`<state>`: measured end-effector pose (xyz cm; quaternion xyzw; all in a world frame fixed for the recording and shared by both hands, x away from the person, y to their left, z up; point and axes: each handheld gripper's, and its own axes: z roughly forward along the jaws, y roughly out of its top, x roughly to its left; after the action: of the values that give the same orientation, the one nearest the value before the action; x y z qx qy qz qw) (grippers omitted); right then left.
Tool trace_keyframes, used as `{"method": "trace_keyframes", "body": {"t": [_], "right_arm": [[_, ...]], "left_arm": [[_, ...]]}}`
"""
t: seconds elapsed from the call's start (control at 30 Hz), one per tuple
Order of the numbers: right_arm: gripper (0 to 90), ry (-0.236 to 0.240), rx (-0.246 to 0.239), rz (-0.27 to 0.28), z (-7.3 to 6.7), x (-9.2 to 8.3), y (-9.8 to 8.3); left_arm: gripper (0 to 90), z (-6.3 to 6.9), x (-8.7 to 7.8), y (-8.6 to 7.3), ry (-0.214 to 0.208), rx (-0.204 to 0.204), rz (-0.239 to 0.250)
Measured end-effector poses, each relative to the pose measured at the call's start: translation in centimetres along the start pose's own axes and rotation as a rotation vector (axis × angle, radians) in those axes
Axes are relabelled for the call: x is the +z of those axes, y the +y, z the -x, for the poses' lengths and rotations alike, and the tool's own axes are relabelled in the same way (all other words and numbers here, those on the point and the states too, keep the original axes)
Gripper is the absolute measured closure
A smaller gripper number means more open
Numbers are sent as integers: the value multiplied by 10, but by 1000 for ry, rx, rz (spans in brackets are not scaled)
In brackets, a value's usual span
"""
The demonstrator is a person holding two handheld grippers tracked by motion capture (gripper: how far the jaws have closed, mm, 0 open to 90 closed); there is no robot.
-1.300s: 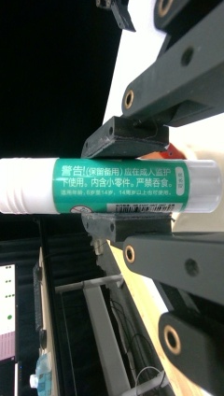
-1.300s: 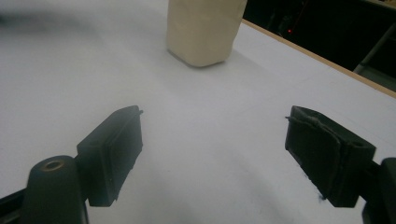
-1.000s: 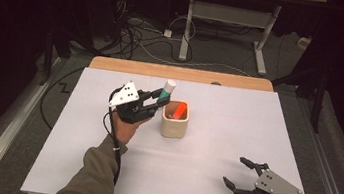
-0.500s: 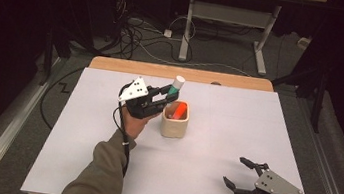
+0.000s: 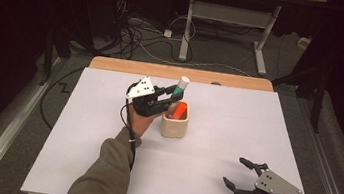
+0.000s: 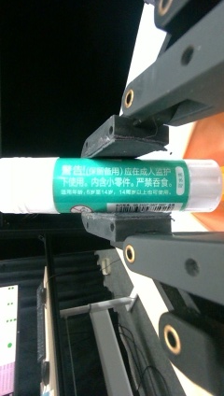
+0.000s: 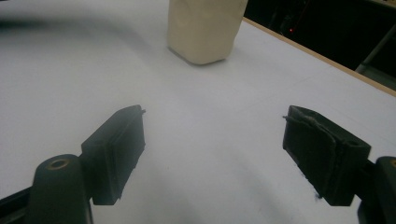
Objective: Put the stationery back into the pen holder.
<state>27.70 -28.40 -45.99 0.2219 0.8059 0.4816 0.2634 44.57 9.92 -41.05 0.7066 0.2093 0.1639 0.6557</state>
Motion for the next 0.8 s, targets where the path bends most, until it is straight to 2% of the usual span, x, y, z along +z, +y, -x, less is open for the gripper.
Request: {"method": "trace_keyframes", "body": {"t": [0.23,0.53,0.8], "right_arm": [[221,5,-2,-6,0,1,0],[233,16,-6,-13,-1,1,-1],[234,18,-10,-11,-1,1,0]], "left_arm": [[637,-7,4,-9,-11,-23,-25],[635,-7,8,-17,-24,-34,-62],[634,-10,2,-20,1,-46,-68]]}}
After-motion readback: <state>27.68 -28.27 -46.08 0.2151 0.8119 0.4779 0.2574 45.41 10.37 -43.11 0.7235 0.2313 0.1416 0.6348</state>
